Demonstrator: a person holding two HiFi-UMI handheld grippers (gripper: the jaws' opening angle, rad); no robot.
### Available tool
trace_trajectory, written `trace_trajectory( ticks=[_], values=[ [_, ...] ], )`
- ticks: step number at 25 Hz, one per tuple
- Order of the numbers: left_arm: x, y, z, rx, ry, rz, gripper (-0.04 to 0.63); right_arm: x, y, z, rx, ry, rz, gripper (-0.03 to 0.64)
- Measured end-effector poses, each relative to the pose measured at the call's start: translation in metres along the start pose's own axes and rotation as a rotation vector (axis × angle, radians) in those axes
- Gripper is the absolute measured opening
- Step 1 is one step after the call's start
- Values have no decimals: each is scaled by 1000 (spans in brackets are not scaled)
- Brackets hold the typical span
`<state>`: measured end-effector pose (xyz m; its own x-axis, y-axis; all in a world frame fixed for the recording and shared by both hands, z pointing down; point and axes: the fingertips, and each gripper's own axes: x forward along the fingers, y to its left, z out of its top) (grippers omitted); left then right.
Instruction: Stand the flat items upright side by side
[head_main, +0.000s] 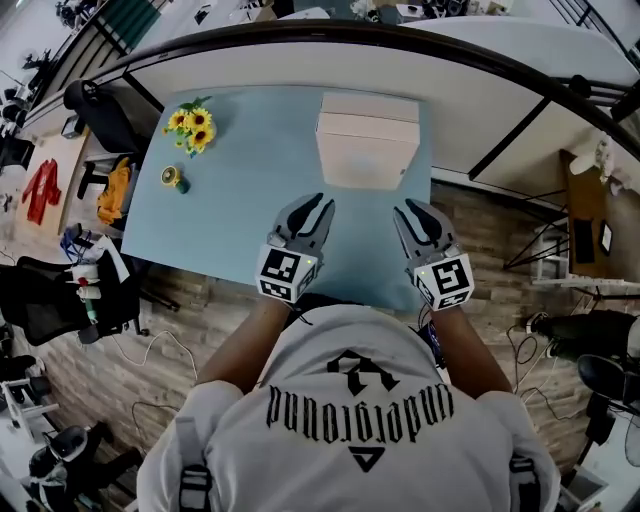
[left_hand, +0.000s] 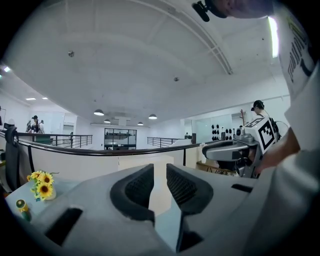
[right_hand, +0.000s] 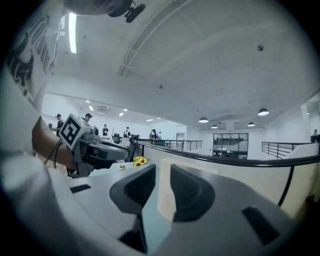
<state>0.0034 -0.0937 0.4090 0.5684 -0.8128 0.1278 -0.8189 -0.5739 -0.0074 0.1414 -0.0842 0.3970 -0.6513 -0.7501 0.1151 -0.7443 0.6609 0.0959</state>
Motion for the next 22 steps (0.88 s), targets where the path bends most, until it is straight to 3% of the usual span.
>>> trace_trajectory(
  ticks=[5,12,22],
  values=[
    [-24,0,17,17,-34,-4,0,-4,16,23,-6,-40,47,6],
    [-56,15,31,19,-65,-41,-2,-4,40,43,0,-61,43,5],
    [-129,62,45,37,-68,-151,-2,16,116,68,8,-58,-5,5]
  ],
)
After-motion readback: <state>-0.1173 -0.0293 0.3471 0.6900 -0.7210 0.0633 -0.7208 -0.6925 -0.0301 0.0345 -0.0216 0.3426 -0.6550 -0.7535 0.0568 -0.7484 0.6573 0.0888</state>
